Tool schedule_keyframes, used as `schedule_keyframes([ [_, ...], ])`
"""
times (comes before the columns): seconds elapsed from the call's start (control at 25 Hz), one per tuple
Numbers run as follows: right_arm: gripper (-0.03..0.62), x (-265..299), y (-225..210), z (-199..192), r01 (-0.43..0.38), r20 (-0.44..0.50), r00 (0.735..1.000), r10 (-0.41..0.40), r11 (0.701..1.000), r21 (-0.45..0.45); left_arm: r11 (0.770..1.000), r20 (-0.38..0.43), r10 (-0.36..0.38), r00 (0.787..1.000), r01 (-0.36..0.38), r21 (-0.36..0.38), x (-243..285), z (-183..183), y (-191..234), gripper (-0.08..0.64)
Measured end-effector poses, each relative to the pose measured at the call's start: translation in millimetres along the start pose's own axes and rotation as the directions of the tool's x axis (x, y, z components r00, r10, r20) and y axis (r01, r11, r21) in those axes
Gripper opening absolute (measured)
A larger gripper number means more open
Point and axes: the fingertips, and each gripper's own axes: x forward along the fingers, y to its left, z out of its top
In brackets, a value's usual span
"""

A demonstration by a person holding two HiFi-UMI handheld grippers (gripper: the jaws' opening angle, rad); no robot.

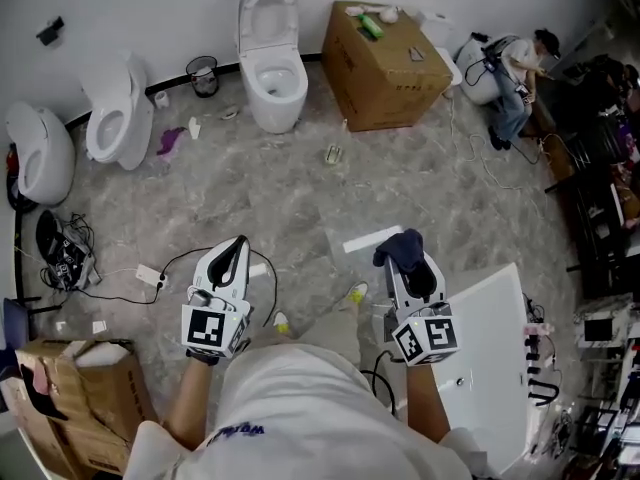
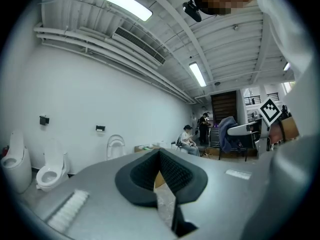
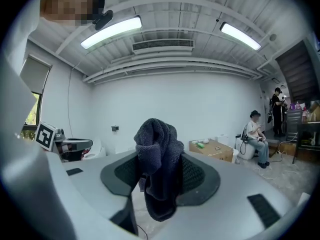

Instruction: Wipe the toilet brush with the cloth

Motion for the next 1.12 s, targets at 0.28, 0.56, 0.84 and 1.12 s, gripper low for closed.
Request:
schedule_keyframes([
  [0.28, 0.196, -2.1, -3.7, -10.2, 0.029, -0.049, 0.998, -0.030, 0.999, -0.017, 1.000, -0.014, -0.005, 1.000, 0.004, -0.030, 4.0, -10.1, 11.1, 0.000],
  [0.56, 0.198, -4.9, -15.9, -20.2, 0.089, -0.133, 0.987, -0.091, 0.996, -0.018, 0.997, 0.008, 0.001, 1.000, -0.001, -0.078, 3.0, -17.3, 34.4, 0.000],
  [0.84, 0.199, 24.5, -39.5, -18.9, 0.120, -0.166, 0.979, -0.116, 0.993, 0.014, 0.996, -0.041, 0.007, 0.999, -0.010, -0.085, 35.9, -24.2, 45.5, 0.000],
  [1.12, 0.199, 100.4, -84.6, -38.4, 0.143, -0.198, 0.972, -0.126, 0.987, 0.073, 0.999, -0.077, -0.032, 0.997, 0.032, -0.006, 121.7, -18.8, 58.7, 0.000],
])
